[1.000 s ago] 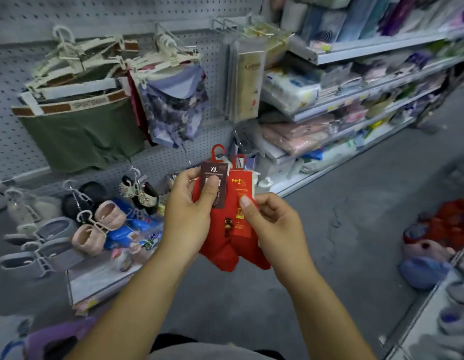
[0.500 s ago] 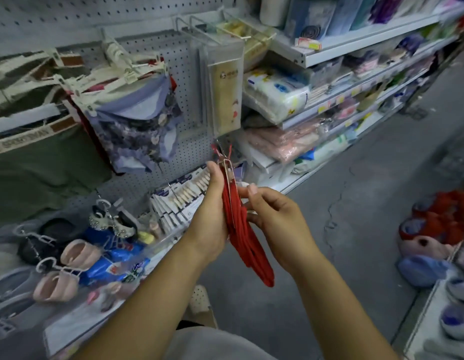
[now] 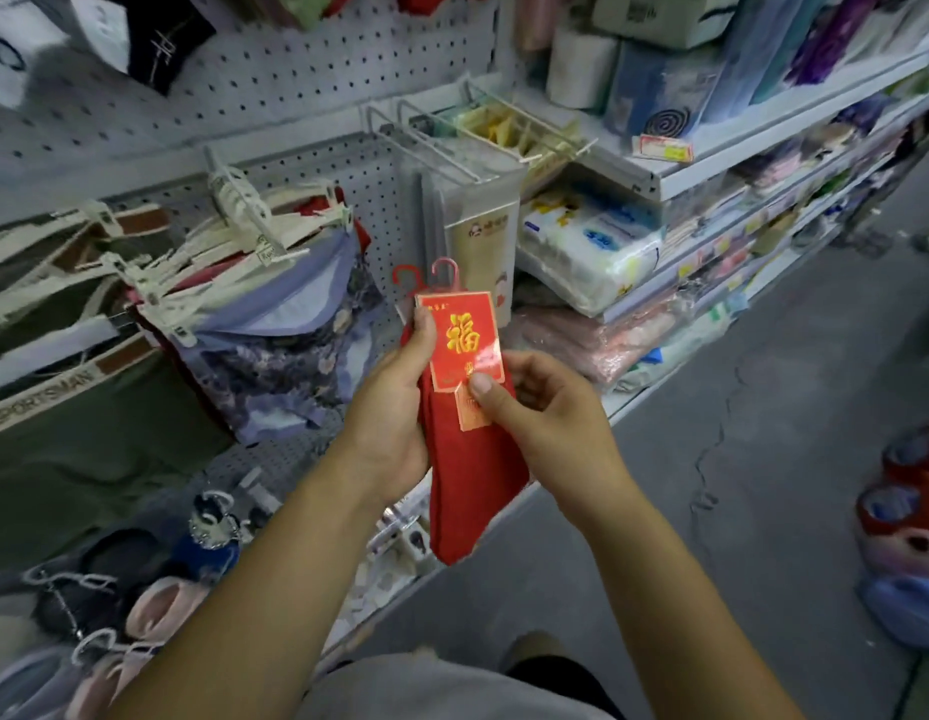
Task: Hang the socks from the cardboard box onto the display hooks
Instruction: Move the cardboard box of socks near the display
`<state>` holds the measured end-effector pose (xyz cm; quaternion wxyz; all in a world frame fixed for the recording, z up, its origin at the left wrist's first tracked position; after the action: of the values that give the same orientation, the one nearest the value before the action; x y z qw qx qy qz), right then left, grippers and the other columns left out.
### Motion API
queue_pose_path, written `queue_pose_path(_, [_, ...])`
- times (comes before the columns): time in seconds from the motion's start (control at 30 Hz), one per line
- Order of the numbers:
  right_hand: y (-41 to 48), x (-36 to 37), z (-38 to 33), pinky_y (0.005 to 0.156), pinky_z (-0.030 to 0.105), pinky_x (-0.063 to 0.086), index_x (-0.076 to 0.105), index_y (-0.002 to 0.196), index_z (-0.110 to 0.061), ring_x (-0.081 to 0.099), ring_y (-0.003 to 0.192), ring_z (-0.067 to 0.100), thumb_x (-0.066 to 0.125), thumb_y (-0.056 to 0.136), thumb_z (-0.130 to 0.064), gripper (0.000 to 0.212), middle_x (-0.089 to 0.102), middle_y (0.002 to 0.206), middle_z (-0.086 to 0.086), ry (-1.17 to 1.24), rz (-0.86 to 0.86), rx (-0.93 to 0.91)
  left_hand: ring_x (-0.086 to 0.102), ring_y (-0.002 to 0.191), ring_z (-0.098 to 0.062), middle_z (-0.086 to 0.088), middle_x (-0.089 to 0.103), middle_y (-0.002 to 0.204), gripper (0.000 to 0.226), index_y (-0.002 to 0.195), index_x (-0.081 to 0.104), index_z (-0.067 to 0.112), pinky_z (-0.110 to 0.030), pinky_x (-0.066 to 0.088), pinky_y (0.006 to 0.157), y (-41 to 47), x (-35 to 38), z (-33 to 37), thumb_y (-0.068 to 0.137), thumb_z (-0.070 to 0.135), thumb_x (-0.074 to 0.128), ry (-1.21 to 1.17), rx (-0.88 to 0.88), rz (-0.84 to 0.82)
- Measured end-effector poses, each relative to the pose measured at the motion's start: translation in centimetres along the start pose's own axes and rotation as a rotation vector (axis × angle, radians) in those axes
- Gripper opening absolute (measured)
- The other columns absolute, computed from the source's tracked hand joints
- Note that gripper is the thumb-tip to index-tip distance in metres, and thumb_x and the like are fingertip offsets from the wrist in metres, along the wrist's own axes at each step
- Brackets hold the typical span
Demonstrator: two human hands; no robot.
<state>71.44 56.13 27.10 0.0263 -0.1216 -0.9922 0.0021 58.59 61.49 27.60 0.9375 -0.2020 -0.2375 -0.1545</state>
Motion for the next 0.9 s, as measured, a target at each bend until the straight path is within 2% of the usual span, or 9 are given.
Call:
queue_pose_path(0.07, [1.5,-0.1,0.2,0.078,0.026,0.057,0.065,0.11,-0.006,0.074,0.092,0.017,0.072,0.091,-0.016,0.023,0.077,0.101,0.006,0.037,0.008,0.007,0.068,0.116,-0.035,-0.021,0.071,0.124,0.059,0.132,0.063,0.006,-0.048,0.056,0.097,0.9,-0.3,0.7,0.101,0.051,0.041,-0.033,0.018,0.024])
queue_pose_path(0.23, [5.2,-1.3,0.3,0.079,0.028,0.057,0.059,0.111,-0.003,0.074,0.092,0.019,0.069,0.093,-0.017,0.025,0.078,0.099,0.007,0.091,0.018,0.047,0.068,0.117,-0.033,-0.018,0.071,0.124,0.041,0.133,0.057,0.006,-0.047,0.057,0.097,3.0,-1.4,2.5,0.107,0.033,0.039,-0.096,0.141,0.132])
queue_pose_path(0.33, [7.5,-1.8,-0.4,0.082,0.034,0.058,0.061,0.112,-0.006,0.075,0.095,0.021,0.071,0.091,-0.019,0.026,0.078,0.101,0.006,0.076,-0.02,0.045,0.066,0.119,-0.039,-0.023,0.07,0.124,0.036,0.133,0.057,0.003,-0.053,0.053,0.102,4.1,-2.3,3.7,0.106,0.025,0.046,-0.066,0.19,0.225])
queue_pose_path(0.4, [9.1,-1.9,-1.0,0.08,0.032,0.058,0.062,0.112,-0.009,0.075,0.095,0.021,0.071,0.091,-0.019,0.026,0.078,0.101,0.005,0.05,-0.063,0.037,0.067,0.118,-0.038,-0.022,0.071,0.122,0.036,0.129,0.063,0.004,-0.053,0.051,0.105,4.5,-2.6,4.7,0.101,0.026,0.055,0.001,0.235,0.298])
queue_pose_path(0.47, [10.5,-1.8,-1.6,0.077,0.03,0.058,0.062,0.112,-0.009,0.075,0.094,0.02,0.071,0.091,-0.017,0.024,0.078,0.101,0.005,0.031,-0.104,0.025,0.071,0.111,-0.031,-0.016,0.075,0.115,0.035,0.124,0.068,0.008,-0.044,0.057,0.096,4.7,-2.6,5.6,0.097,0.028,0.061,0.062,0.265,0.342])
queue_pose_path(0.53, [11.8,-1.6,-2.0,0.081,0.035,0.059,0.062,0.112,-0.009,0.075,0.095,0.022,0.071,0.091,-0.017,0.025,0.078,0.102,0.006,0.024,-0.128,0.014,0.075,0.101,-0.023,-0.01,0.078,0.108,0.024,0.116,0.072,0.014,-0.036,0.061,0.087,4.8,-2.4,6.3,0.099,0.027,0.06,0.114,0.292,0.362])
queue_pose_path(0.67, [13.6,-1.0,-2.6,0.089,0.045,0.058,0.062,0.114,-0.008,0.074,0.098,0.027,0.072,0.09,-0.017,0.028,0.077,0.104,0.009,0.056,-0.186,-0.001,0.074,0.105,-0.023,-0.004,0.079,0.107,0.02,0.097,0.078,0.027,-0.045,0.055,0.1,5.2,-1.9,7.5,0.1,0.031,0.059,0.193,0.36,0.431])
queue_pose_path(0.9, [15.5,-0.6,-4.5,0.084,0.037,0.06,0.062,0.111,-0.007,0.074,0.095,0.025,0.07,0.087,-0.016,0.027,0.077,0.105,0.012,0.166,-0.301,-0.022,0.071,0.109,-0.017,0.003,0.078,0.108,0.027,0.095,0.076,0.038,-0.049,0.052,0.105,5.7,-0.3,10.0,0.105,0.036,0.05,0.216,0.568,0.53])
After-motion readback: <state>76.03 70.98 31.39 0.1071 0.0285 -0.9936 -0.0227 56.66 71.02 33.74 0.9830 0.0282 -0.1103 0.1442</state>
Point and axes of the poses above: each hand's wrist, its own y-axis towards the middle knuckle, its own x-axis out of the palm, z = x × y, the point moved 3 cm from there along y, towards the middle knuckle
